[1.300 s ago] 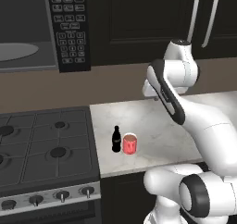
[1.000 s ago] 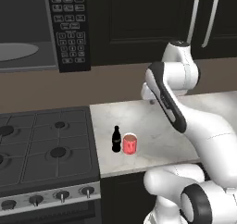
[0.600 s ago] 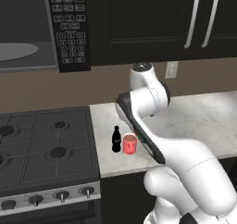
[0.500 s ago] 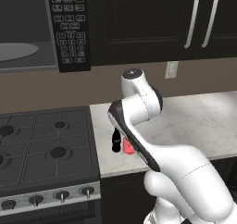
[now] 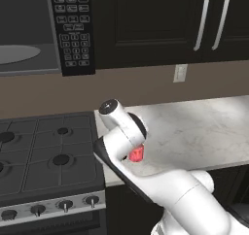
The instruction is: Place the microwavable item in the microwave. Then, close the microwave door and press the start button.
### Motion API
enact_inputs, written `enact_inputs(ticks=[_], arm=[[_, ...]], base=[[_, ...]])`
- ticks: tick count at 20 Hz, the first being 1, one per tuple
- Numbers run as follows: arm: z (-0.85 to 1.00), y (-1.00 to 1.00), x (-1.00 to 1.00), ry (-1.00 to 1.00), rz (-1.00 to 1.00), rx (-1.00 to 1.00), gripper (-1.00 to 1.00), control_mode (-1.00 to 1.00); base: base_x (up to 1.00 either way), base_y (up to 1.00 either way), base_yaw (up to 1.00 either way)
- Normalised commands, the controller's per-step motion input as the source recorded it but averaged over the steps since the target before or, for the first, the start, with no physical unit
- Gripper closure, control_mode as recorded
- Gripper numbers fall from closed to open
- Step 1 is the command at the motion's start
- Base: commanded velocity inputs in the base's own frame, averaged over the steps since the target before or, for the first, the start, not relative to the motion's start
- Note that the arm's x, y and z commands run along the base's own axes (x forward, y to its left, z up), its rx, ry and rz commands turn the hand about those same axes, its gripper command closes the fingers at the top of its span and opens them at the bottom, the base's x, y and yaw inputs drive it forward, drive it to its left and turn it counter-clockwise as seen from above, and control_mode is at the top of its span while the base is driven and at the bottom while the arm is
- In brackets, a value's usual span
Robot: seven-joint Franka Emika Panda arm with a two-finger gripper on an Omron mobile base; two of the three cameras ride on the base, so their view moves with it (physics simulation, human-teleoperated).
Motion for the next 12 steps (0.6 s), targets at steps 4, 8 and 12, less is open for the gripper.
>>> enact_inputs(ticks=[4, 8, 12], arm=[[-0.54, 0.0, 0.0, -0.07, 0.0, -0.04, -1.0, -1.0], [-0.66, 0.0, 0.01, -0.16, 0.0, -0.02, -1.0, -1.0], [-0.67, 0.0, 0.09, -0.32, 0.0, -0.01, -1.0, -1.0]], base=[[0.0, 0.0, 0.0], [0.0, 0.0, 0.0], [0.0, 0.0, 0.0]])
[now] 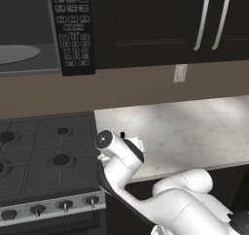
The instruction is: Place the microwavable item in the microwave. Then, close the microwave door and press the start button.
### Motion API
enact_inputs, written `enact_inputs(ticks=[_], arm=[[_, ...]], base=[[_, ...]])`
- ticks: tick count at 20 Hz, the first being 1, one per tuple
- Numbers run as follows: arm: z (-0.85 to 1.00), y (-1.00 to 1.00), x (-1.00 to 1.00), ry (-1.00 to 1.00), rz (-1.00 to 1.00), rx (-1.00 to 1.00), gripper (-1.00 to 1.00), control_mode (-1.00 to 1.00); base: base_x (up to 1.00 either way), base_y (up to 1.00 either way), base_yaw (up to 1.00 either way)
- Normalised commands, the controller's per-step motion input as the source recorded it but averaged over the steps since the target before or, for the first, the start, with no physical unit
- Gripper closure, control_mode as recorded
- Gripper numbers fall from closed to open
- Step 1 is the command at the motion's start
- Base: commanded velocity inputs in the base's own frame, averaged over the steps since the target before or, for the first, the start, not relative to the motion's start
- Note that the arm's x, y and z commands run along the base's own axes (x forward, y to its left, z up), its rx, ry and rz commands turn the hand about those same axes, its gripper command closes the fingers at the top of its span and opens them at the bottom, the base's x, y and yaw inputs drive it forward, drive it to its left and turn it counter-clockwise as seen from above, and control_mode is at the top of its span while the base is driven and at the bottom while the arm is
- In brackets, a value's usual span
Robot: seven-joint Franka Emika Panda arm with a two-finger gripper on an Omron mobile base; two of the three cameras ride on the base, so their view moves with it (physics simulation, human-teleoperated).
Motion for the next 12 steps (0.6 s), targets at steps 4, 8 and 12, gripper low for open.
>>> enact_inputs(ticks=[4, 8, 12], arm=[[-0.34, -0.28, 0.21, -0.34, 0.04, 0.04, -1.0, -1.0], [-0.25, -0.24, 0.27, -0.17, 0.06, 0.06, -1.0, -1.0], [-0.13, -0.08, 0.25, -0.1, -0.01, 0.02, -1.0, -1.0]], base=[[0.0, 0.0, 0.0], [0.0, 0.0, 0.0], [0.0, 0.0, 0.0]])
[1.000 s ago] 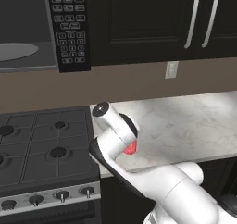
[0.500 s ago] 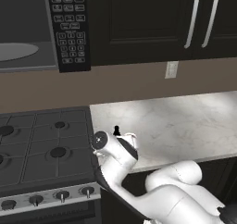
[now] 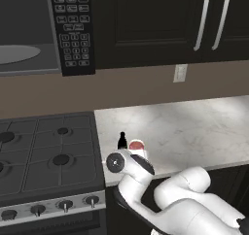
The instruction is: Place the microwavable item in the microwave. Then, close the microwave door and press the start button.
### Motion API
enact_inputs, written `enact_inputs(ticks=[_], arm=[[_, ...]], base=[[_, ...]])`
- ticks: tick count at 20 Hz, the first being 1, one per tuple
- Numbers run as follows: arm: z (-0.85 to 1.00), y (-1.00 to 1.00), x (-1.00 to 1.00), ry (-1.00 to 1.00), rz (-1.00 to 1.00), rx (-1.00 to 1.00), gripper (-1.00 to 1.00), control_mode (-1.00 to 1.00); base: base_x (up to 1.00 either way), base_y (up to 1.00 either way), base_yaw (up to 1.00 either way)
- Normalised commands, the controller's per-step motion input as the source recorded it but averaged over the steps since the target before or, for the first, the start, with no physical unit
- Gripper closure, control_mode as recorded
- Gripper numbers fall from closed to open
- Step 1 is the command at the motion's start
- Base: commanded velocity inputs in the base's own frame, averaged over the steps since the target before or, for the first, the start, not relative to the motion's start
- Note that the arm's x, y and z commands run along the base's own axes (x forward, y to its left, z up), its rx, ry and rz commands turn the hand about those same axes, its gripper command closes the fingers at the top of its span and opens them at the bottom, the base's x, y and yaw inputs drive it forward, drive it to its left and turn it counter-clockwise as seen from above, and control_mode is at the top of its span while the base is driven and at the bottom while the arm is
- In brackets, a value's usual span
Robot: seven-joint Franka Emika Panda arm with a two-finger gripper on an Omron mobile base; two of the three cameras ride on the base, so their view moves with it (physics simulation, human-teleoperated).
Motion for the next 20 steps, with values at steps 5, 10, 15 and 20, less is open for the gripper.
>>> enact_inputs(ticks=[5, 10, 15, 20], arm=[[-0.02, -0.04, 0.08, 0.0, -0.1, 0.0, -1.0, -1.0], [-0.07, -0.28, 0.31, 0.12, 0.0, 0.02, -1.0, -1.0], [-0.04, -0.21, 0.24, 0.27, 0.06, 0.03, -1.0, -1.0], [-0.25, 0.0, 0.0, 0.02, 0.0, 0.13, -1.0, -1.0]], base=[[0.0, 0.0, 0.0], [0.0, 0.0, 0.0], [0.0, 0.0, 0.0], [0.0, 0.0, 0.0]])
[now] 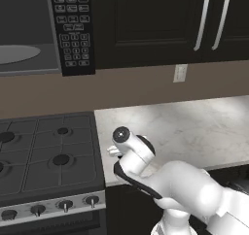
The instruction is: Place the microwavable item in the microwave. Then, close the microwave door and press the start button.
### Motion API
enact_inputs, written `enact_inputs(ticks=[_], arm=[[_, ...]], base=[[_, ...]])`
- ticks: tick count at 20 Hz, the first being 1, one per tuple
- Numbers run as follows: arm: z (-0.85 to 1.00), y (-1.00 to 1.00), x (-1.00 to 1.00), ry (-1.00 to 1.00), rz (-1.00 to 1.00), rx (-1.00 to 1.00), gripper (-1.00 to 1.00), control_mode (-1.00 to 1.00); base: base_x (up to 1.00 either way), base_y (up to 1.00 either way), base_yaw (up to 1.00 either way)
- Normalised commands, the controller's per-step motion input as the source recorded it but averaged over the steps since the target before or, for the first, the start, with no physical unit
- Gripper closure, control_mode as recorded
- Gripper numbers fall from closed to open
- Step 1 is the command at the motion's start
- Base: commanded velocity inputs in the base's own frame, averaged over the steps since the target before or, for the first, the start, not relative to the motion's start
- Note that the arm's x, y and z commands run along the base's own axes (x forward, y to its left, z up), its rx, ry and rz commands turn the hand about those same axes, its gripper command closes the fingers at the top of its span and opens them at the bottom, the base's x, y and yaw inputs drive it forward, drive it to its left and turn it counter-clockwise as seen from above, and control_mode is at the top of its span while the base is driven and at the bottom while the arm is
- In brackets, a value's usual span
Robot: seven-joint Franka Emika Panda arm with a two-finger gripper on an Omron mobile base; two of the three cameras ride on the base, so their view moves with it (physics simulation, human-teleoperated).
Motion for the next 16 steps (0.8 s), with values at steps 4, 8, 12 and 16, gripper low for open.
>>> enact_inputs(ticks=[4, 8, 12, 16], arm=[[-0.31, 0.0, 0.0, 0.01, 0.0, 0.16, -1.0, -1.0], [-0.18, -0.09, 0.0, 0.03, 0.0, 0.15, -1.0, -1.0], [-0.05, -0.04, 0.0, 0.03, 0.0, 0.12, -1.0, -1.0], [-0.04, -0.01, -0.02, 0.02, 0.0, 0.07, -1.0, -1.0]], base=[[0.0, 0.0, 0.0], [0.0, 0.0, 0.0], [0.0, 0.0, 0.0], [0.0, 0.0, 0.0]])
